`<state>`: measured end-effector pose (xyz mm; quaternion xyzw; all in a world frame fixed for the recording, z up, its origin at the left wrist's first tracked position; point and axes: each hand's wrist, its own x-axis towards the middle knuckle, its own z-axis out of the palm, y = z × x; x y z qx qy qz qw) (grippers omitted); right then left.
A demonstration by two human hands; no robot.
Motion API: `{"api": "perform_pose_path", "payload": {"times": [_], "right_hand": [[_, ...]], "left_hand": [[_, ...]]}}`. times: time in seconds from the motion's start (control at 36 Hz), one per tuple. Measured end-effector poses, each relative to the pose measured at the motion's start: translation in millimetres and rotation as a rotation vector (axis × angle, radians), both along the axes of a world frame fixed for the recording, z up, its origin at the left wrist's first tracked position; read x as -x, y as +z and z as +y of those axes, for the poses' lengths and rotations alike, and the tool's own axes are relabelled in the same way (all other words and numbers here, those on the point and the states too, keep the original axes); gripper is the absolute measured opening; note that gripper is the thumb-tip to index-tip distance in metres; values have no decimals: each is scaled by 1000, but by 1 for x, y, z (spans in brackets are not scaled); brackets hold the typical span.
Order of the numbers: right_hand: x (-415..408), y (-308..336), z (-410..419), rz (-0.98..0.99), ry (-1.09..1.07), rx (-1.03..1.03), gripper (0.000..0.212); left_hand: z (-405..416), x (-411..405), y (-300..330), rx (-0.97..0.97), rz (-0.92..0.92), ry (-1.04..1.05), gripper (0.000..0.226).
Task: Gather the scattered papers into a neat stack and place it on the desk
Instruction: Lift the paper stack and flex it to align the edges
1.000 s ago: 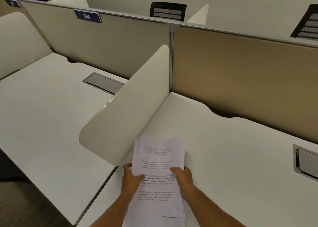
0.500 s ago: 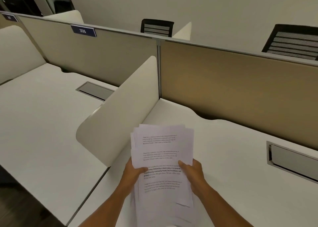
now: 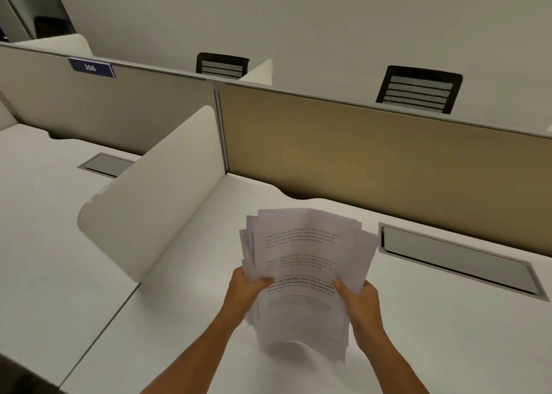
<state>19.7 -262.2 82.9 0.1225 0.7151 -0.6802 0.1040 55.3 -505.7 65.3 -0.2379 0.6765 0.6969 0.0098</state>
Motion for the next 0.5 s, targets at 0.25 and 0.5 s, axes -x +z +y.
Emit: {"api": "perform_pose_path", "payload": {"times": [0.25, 0.5], "right_hand": [[-38, 9, 88, 70, -142, -22, 10], [-73, -8, 149, 105, -220, 7, 14]], "left_hand": [[88, -18, 15, 0, 74, -84, 43], [147, -37, 9, 39, 103, -162, 30]]}}
